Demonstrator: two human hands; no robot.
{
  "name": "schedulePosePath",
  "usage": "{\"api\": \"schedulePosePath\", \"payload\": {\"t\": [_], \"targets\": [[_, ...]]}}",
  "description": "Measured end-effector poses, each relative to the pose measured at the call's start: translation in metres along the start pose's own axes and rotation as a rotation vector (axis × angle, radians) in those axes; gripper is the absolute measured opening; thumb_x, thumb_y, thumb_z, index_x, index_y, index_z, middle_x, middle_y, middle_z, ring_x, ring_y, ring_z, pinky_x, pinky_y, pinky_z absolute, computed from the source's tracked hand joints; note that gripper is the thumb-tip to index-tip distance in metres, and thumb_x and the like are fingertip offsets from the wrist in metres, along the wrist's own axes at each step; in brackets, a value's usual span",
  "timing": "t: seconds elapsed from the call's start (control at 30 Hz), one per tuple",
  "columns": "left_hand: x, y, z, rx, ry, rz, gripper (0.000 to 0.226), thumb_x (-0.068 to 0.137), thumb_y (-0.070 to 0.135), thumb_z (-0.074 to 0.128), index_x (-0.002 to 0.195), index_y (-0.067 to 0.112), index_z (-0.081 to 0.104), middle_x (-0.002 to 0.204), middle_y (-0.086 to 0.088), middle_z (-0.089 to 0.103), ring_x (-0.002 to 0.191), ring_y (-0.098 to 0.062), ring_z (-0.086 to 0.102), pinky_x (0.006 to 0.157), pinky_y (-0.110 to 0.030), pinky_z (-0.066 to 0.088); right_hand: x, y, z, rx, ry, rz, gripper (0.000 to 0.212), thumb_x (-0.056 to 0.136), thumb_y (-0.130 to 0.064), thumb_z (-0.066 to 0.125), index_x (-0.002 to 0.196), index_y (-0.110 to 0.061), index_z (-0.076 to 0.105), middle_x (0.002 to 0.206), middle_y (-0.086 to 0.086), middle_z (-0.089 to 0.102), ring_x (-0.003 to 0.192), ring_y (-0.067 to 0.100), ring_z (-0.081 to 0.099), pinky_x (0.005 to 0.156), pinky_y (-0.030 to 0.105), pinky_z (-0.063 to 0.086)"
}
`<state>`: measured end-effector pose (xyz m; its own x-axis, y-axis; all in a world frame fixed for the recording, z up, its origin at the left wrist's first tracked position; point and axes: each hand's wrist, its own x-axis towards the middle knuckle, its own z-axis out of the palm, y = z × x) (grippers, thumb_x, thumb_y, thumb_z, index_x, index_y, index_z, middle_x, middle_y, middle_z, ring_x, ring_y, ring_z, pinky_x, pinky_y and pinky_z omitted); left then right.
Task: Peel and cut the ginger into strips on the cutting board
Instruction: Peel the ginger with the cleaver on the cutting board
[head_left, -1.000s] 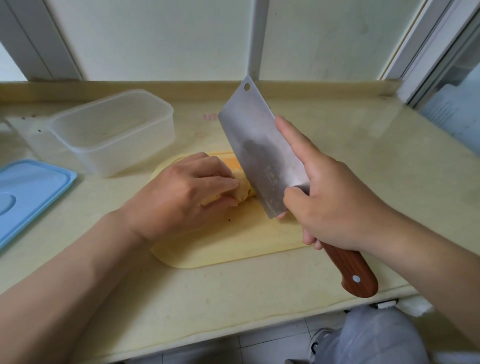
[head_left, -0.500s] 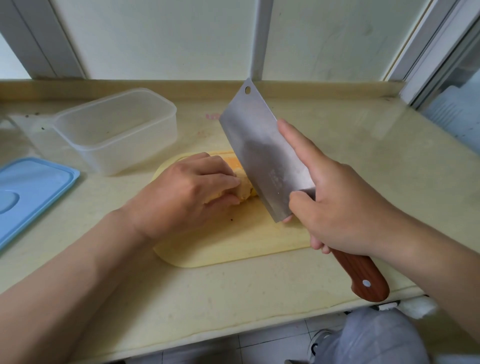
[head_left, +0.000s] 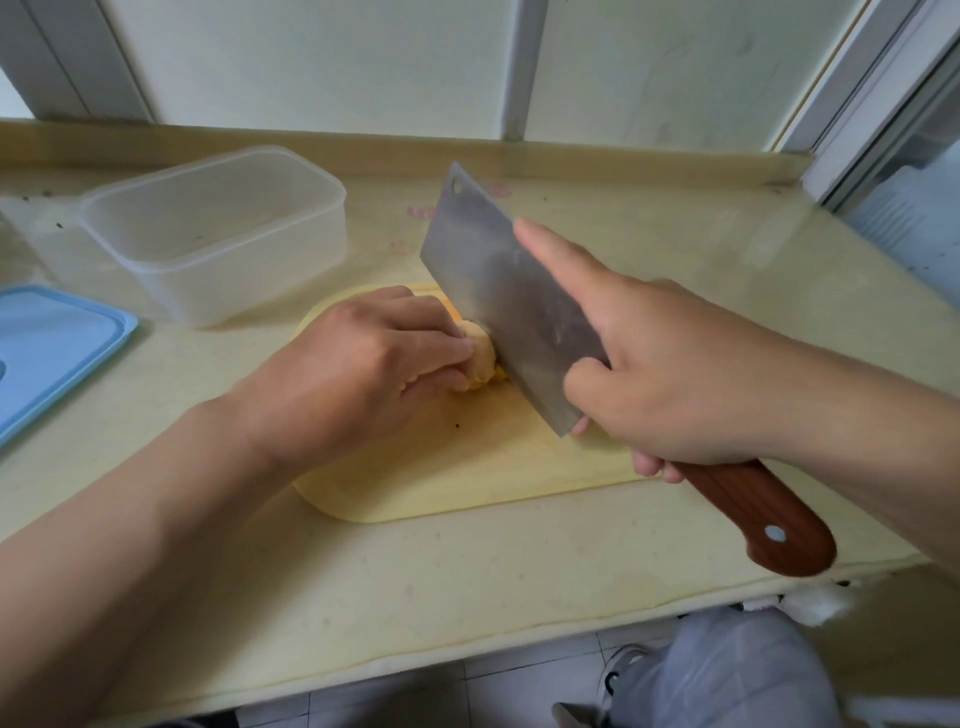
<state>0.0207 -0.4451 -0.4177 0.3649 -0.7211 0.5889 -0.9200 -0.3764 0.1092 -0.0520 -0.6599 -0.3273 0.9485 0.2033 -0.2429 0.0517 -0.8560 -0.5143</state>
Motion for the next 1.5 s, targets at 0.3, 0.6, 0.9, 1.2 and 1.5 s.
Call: {"api": "schedulePosePath", "payload": {"t": [0.3, 0.6, 0.9, 1.2, 1.5], "targets": [[-0.001, 0.001, 0.000, 0.019, 0.028, 0.012, 0.014, 0.092, 0.012, 0.070, 0.097, 0.001, 0.077, 0.089, -0.011, 0.071, 0.067, -0.034, 0.062, 0.062, -0.042, 0.054, 0.024, -0.014, 0.004, -0.064, -0.053, 0.033, 0.097, 0.095, -0.007, 0.043, 0.155, -0.066, -0.007, 0.096, 0.005, 0.059, 0.042, 0.022, 0.065, 0.041, 0.035, 0.056], [-0.001, 0.000, -0.003, 0.022, 0.018, 0.034, 0.016, 0.093, 0.015, 0.069, 0.099, 0.004, 0.078, 0.088, -0.009, 0.070, 0.067, -0.029, 0.062, 0.065, -0.037, 0.052, 0.043, -0.018, 0.017, -0.094, -0.064, 0.013, 0.097, 0.097, -0.007, 0.043, 0.159, -0.058, -0.012, 0.093, 0.000, 0.050, 0.033, 0.014, 0.058, 0.040, 0.029, 0.052], [-0.004, -0.004, -0.003, 0.016, 0.039, -0.023, 0.017, 0.091, 0.017, 0.070, 0.098, 0.003, 0.078, 0.090, -0.011, 0.070, 0.072, -0.030, 0.066, 0.068, -0.038, 0.053, 0.021, -0.011, 0.019, -0.068, -0.065, 0.025, 0.096, 0.097, -0.009, 0.041, 0.157, -0.061, -0.014, 0.095, -0.001, 0.047, 0.047, 0.023, 0.067, 0.040, 0.032, 0.055], [-0.003, -0.004, -0.001, -0.019, 0.038, 0.004, 0.017, 0.088, 0.016, 0.073, 0.099, 0.004, 0.078, 0.091, -0.009, 0.071, 0.071, -0.029, 0.065, 0.065, -0.038, 0.054, 0.015, -0.006, 0.017, 0.031, -0.045, 0.062, 0.096, 0.095, -0.007, 0.043, 0.154, -0.068, -0.003, 0.094, 0.008, 0.064, 0.046, 0.021, 0.065, 0.046, 0.040, 0.061], [0.000, -0.001, -0.003, -0.045, 0.002, 0.048, 0.014, 0.094, 0.015, 0.068, 0.098, 0.005, 0.077, 0.096, -0.007, 0.070, 0.076, -0.029, 0.064, 0.068, -0.038, 0.053, -0.003, 0.007, 0.008, 0.179, 0.209, 0.006, 0.100, 0.093, -0.002, 0.043, 0.153, -0.070, 0.001, 0.075, 0.008, 0.072, 0.044, 0.024, 0.067, 0.045, 0.040, 0.060]]}}
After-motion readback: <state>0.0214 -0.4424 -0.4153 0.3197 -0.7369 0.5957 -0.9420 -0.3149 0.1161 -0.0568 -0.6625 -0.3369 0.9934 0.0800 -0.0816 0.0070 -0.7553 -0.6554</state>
